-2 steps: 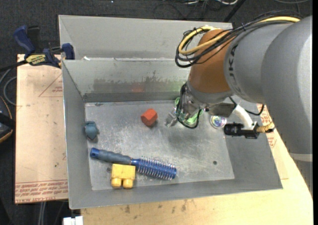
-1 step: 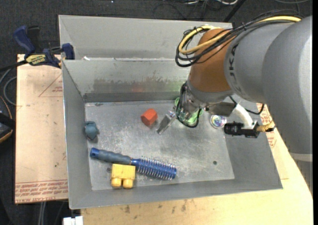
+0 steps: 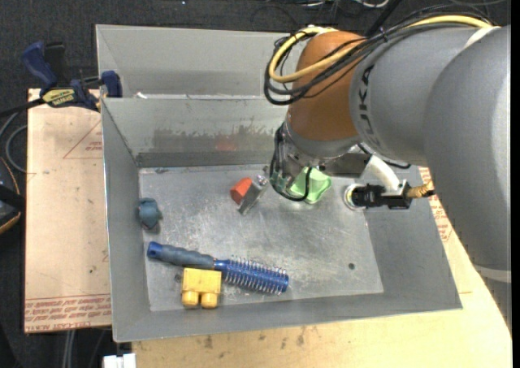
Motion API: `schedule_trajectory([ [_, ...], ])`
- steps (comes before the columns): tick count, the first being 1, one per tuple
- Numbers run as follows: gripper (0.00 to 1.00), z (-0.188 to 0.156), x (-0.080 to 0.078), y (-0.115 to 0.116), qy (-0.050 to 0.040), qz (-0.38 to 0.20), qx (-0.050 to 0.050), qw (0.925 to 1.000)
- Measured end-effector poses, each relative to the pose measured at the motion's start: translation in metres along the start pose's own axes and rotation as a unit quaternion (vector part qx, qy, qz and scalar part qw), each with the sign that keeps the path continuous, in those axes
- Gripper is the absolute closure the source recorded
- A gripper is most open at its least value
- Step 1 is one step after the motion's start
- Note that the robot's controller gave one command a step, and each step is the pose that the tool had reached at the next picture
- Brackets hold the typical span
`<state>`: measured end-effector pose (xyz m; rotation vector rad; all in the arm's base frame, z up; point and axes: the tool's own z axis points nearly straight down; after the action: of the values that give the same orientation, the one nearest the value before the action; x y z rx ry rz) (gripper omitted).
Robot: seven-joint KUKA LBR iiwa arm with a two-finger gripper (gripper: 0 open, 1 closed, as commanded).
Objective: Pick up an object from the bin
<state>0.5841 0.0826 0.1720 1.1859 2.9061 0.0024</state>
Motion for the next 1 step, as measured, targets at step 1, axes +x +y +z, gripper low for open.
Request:
schedule_trajectory([
  [1, 0.00, 0.0936, -0.0206, 0.0244, -0.0001, 0.064, -0.001, 0.9979],
])
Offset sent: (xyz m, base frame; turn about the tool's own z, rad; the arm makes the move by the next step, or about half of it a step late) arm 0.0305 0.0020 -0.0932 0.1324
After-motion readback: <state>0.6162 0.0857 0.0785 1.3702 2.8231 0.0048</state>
